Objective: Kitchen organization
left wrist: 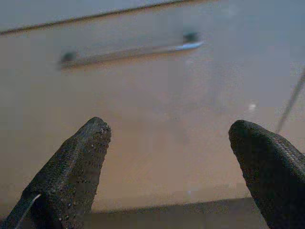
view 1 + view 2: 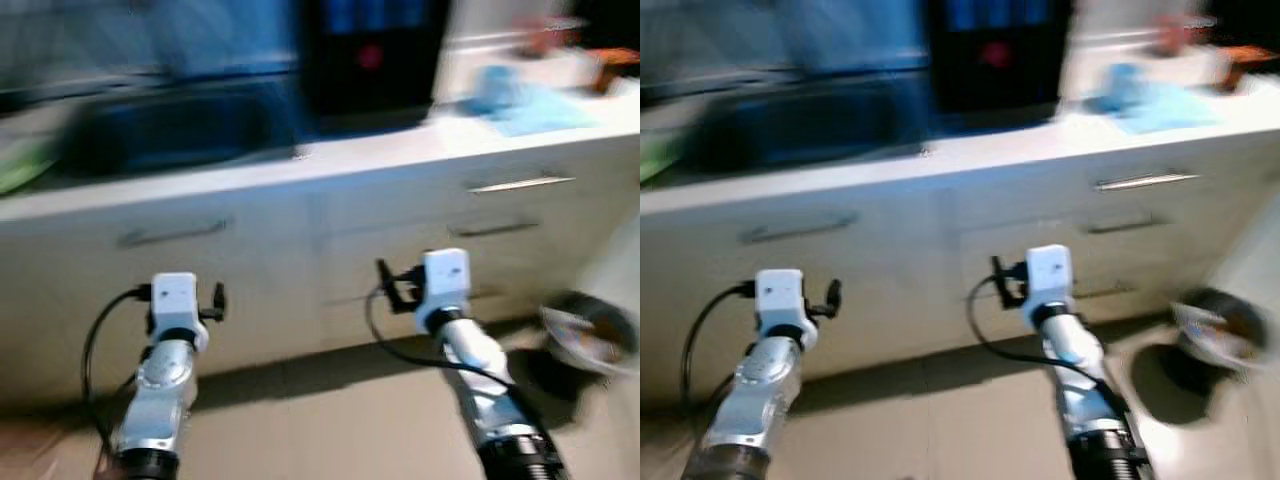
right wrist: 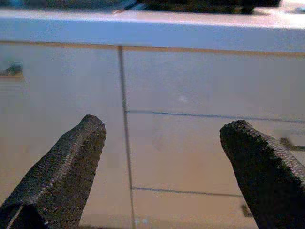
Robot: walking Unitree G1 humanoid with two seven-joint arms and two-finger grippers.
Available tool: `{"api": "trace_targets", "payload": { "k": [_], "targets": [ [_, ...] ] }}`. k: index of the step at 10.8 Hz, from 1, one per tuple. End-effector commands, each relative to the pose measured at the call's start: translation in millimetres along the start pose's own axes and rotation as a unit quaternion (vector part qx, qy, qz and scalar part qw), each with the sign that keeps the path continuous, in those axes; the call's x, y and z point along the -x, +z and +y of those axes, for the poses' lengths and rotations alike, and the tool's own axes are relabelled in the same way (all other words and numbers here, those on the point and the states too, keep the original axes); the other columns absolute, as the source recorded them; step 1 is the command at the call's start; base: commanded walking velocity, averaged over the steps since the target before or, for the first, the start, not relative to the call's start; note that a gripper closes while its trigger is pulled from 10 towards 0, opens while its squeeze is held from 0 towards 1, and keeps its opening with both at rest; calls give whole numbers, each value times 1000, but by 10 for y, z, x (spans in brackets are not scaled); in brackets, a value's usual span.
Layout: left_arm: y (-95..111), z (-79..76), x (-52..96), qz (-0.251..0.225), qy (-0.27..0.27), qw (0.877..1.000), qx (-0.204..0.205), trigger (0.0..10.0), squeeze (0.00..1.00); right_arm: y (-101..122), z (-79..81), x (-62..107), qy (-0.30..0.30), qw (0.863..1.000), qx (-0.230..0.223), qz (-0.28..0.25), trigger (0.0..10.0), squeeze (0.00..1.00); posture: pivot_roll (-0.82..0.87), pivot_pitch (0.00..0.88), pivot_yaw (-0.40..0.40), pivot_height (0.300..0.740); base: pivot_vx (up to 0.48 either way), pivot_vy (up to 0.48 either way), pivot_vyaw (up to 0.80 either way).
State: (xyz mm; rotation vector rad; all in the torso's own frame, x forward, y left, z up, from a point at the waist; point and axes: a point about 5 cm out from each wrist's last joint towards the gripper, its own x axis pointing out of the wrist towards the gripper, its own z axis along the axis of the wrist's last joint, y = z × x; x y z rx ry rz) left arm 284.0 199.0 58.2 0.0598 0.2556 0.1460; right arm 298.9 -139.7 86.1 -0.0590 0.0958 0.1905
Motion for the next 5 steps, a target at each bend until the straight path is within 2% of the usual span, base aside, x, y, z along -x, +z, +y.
{"api": "trace_targets", "payload": {
  "k": [1, 2, 3, 4, 5],
  "targets": [
    [-17, 10, -2, 5, -3, 1000, 2, 10000, 0, -6, -11, -2, -9, 1000, -24, 1, 10000, 0, 43, 21, 70, 740, 0, 0, 0],
    [-16, -2, 3, 3, -10, 1000, 3, 10000, 0, -20, -24, 4, -15, 999, -43, 4, 10000, 0, 43, 22, 71, 740, 0, 0, 0],
    [-51, -5, 9, 9, -15, 1000, 21, 10000, 0, -66, -66, 6, -27, 997, -71, 20, 10000, 0, 46, 24, 72, 740, 0, 0, 0],
    [-74, 5, 15, 14, -17, 999, 32, 10000, 0, -79, -66, 9, -27, 997, -68, 24, 10000, 0, 47, 23, 74, 740, 0, 0, 0],
    [-21, 12, 21, -5, -23, 999, 40, 10000, 0, -64, -65, 22, -28, 997, -66, 19, 10000, 0, 47, 24, 72, 740, 0, 0, 0]
  ]
}}
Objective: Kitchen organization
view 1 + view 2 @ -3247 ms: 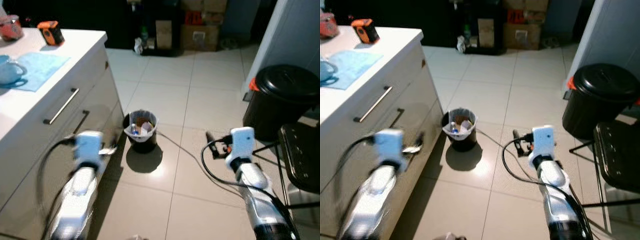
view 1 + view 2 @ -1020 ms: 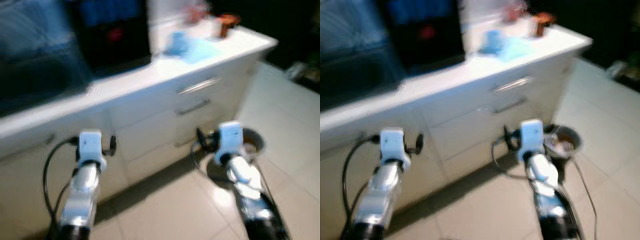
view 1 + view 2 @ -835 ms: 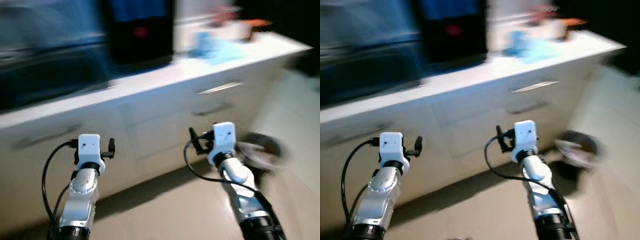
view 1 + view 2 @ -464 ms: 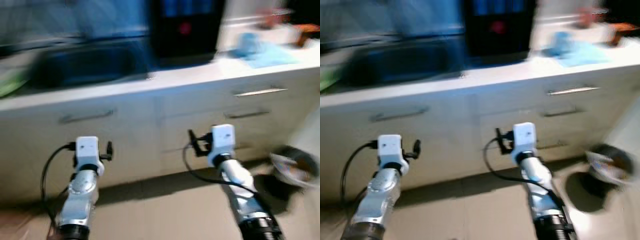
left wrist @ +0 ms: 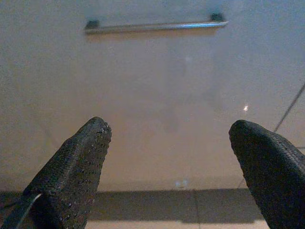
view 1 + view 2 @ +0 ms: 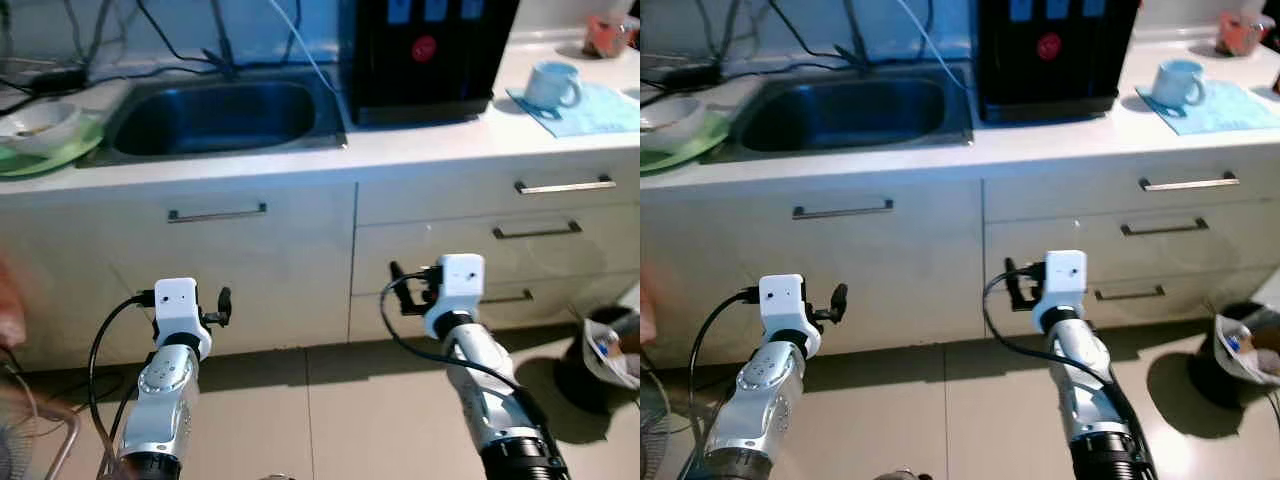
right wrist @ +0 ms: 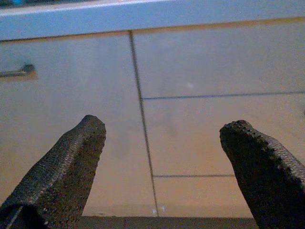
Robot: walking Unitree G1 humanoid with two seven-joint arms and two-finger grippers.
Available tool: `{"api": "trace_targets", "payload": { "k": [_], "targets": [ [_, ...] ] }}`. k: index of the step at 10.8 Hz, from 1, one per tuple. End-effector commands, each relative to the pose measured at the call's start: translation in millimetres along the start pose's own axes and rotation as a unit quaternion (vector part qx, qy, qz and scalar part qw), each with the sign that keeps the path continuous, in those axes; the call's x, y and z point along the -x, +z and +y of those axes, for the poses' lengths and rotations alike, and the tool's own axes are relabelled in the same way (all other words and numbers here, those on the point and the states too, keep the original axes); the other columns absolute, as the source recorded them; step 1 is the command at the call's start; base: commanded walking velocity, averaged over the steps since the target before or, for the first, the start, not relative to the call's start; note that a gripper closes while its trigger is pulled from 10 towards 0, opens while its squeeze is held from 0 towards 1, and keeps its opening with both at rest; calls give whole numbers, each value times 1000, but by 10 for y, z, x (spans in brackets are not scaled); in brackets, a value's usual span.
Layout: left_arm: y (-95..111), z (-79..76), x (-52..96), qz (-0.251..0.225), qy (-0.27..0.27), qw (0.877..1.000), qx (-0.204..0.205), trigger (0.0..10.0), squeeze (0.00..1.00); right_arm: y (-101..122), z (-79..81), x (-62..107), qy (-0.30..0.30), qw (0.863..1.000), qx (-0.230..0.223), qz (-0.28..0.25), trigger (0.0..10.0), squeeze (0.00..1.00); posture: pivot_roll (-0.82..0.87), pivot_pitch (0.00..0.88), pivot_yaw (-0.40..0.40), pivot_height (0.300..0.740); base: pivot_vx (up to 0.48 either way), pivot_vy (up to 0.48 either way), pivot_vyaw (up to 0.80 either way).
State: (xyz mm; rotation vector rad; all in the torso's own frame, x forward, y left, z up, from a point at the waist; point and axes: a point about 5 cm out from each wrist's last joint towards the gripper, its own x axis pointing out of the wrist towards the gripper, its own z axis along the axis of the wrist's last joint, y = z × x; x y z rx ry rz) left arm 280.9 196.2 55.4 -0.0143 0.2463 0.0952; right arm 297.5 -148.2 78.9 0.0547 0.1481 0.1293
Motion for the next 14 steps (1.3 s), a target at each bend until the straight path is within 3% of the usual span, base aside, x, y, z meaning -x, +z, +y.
{"api": "trace_targets", "payload": {
  "k": [1, 3, 4, 5, 7, 8, 10, 11, 14],
  "targets": [
    [132, 15, 3, -35, -7, 999, -7, 10000, 0, 51, -15, 5, -4, 1000, -12, -4, 10000, 0, 42, 25, 70, 740, 0, 0, 0],
    [231, 50, 142, -65, -16, 998, -14, 10000, 0, 187, -43, 29, 18, 997, -68, -22, 10000, 0, 33, 26, 66, 740, 0, 0, 0],
    [322, 82, 196, -87, -8, 996, -19, 10000, 0, 209, -56, 38, 17, 998, -54, -19, 10000, 0, 37, 26, 56, 740, 0, 0, 0],
    [524, 34, 220, -127, -9, 992, -16, 10000, 0, 318, -23, 52, 25, 999, -5, -40, 10000, 0, 42, 26, 51, 740, 0, 0, 0],
    [567, -15, 251, -136, -23, 990, -26, 10000, 0, 449, 1, 65, 33, 997, -17, -65, 10000, 0, 38, 19, 51, 740, 0, 0, 0],
    [493, -7, 255, -115, -33, 993, -21, 10000, 0, 513, -6, 71, 28, 996, -12, -81, 10000, 0, 33, 17, 52, 740, 0, 0, 0],
    [475, -74, 268, -111, -47, 993, -17, 10000, 0, 483, -49, 92, 15, 998, 1, -56, 10000, 0, 31, 15, 52, 740, 0, 0, 0],
    [545, -106, 228, -119, -53, 991, -12, 10000, 0, 491, -60, 114, 24, 997, -25, -67, 10000, 0, 34, 15, 52, 740, 0, 0, 0],
    [568, -159, 210, -121, -63, 991, -10, 10000, 0, 517, 38, 125, 46, 996, -13, -78, 10000, 0, 30, 14, 48, 740, 165, 164, 0]
  ]
}}
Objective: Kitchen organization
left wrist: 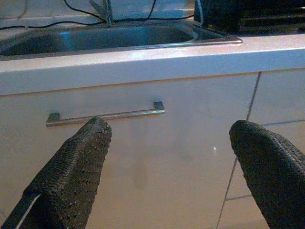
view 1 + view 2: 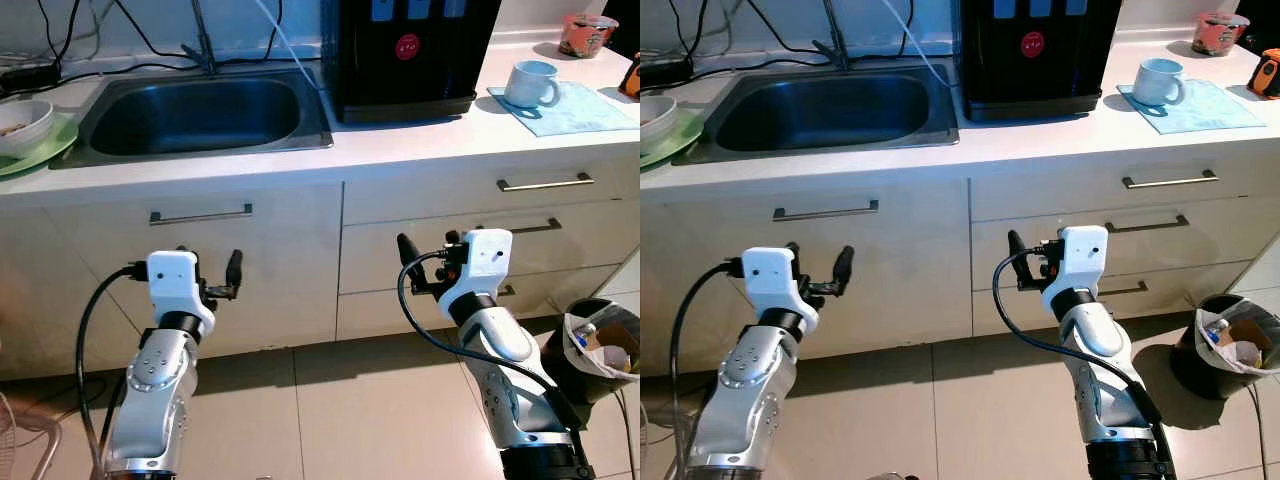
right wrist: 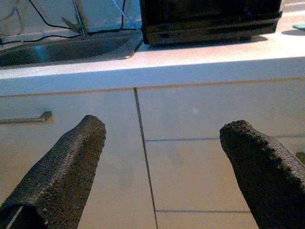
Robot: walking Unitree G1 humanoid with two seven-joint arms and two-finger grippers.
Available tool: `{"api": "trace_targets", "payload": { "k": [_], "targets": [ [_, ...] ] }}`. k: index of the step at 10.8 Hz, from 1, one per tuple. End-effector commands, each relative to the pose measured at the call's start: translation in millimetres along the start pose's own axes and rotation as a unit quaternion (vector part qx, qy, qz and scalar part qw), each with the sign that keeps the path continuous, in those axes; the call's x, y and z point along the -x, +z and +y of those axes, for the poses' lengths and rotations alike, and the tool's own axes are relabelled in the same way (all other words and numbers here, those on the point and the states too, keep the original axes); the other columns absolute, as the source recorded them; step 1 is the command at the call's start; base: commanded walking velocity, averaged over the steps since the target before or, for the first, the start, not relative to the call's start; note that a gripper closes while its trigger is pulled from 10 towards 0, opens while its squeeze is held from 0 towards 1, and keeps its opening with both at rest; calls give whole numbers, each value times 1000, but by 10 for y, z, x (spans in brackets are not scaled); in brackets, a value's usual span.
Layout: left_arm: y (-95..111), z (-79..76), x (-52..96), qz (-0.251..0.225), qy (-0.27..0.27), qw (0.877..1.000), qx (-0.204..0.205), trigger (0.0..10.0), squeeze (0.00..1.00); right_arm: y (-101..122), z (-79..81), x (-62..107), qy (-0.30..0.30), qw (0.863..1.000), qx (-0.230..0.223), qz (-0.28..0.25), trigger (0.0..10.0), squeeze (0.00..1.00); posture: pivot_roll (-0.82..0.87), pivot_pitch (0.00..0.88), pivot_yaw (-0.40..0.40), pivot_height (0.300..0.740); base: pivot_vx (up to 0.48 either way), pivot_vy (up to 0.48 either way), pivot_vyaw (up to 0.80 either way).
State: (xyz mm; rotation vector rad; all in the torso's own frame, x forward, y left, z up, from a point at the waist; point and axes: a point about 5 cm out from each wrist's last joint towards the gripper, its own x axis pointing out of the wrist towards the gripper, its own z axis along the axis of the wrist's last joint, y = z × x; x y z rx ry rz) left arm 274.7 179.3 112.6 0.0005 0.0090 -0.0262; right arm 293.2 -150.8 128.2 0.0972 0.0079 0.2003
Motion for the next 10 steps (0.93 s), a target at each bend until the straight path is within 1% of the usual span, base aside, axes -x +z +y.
{"api": "trace_targets", "payload": {
  "k": [1, 3, 8, 9, 10],
  "targets": [
    [32, 5, -14, -3, 0, 1000, 1, 10000, 0, 30, 13, 3, 6, 1000, 0, -5, 10000, 0, 32, 14, 47, 740, 251, 266, 0],
    [32, 7, -13, -2, 5, 1000, 6, 10000, 0, 11, 7, 1, 5, 1000, -2, 0, 10000, 0, 34, 16, 46, 740, 300, 328, 0],
    [49, 2, -6, -4, 1, 1000, -3, 10000, 0, 11, 42, 14, 14, 1000, -2, -3, 10000, 0, 32, 23, 50, 740, 288, 384, 0],
    [51, 5, -2, -3, 3, 1000, -4, 10000, 0, 24, 64, 10, 21, 1000, 5, -7, 10000, 0, 34, 26, 49, 740, 266, 401, 0],
    [50, 6, -2, -3, 3, 1000, -4, 10000, 0, 14, 62, 6, 19, 1000, 4, -5, 10000, 0, 36, 27, 50, 740, 0, 420, 0]
  ]
}}
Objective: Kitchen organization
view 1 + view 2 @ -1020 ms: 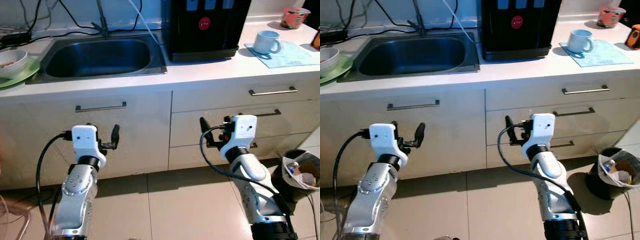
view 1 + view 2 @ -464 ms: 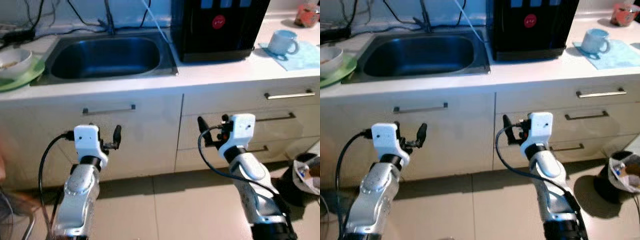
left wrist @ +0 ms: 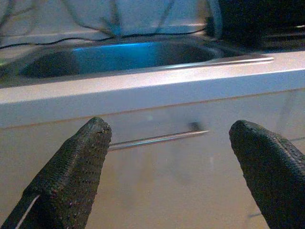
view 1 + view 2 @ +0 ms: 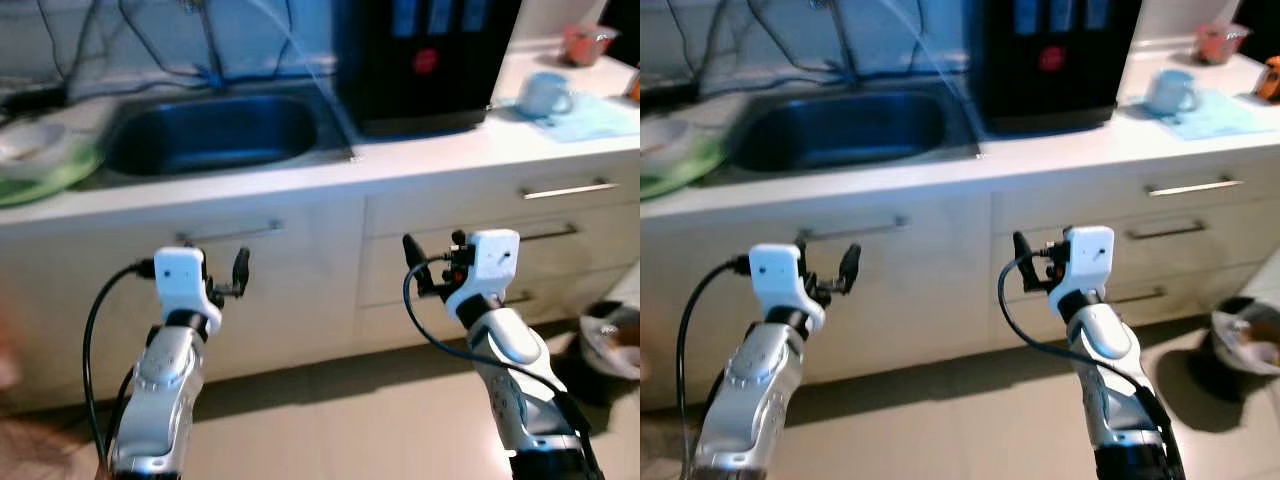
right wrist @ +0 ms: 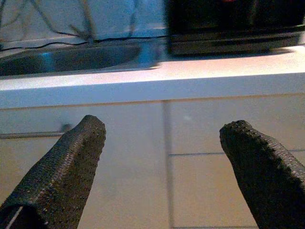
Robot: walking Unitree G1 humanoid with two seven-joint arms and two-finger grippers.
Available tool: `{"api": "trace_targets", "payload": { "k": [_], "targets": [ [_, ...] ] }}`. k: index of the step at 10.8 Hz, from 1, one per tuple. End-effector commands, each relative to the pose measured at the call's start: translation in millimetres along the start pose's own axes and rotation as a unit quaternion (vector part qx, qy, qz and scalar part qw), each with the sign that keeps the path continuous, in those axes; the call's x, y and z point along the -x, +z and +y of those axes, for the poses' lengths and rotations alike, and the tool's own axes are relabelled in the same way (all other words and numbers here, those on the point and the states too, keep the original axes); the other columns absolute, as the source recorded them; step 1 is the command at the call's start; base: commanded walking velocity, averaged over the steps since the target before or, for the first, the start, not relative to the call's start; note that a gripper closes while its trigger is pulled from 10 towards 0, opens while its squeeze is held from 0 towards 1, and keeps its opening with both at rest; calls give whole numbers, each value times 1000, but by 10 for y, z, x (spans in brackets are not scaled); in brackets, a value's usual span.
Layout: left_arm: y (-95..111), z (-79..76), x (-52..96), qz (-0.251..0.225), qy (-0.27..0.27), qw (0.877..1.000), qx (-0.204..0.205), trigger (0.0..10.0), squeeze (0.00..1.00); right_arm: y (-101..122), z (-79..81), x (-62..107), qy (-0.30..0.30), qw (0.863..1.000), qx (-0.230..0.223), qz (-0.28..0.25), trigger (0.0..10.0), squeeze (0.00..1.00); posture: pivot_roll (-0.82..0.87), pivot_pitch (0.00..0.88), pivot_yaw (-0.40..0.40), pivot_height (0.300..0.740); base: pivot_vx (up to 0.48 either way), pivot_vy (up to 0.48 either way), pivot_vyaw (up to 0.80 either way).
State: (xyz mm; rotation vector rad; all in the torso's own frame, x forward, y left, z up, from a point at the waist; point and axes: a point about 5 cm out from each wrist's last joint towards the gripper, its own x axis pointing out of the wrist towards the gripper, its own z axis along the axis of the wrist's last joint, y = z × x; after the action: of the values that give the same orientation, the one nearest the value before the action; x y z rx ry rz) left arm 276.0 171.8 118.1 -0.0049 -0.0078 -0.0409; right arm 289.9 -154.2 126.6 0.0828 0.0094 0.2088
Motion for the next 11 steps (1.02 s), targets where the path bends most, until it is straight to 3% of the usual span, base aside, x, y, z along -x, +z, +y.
{"api": "trace_targets", "payload": {
  "k": [1, 7, 11],
  "targets": [
    [-12, 86, 13, 9, 13, 1000, -6, 10000, 0, 25, 91, -32, 15, 1000, -4, -6, 10000, 0, 36, 27, 51, 740, 0, 458, 0],
    [-30, 92, 4, 16, 15, 1000, -11, 10000, 0, 10, 95, -33, 17, 1000, -5, -4, 10000, 0, 39, 25, 48, 740, 0, 454, 0],
    [0, 68, 8, 2, -3, 1000, -12, 10000, 0, -4, 120, -34, 21, 1000, -6, -3, 10000, 0, 46, 19, 46, 740, 65, 0, 0]
  ]
}}
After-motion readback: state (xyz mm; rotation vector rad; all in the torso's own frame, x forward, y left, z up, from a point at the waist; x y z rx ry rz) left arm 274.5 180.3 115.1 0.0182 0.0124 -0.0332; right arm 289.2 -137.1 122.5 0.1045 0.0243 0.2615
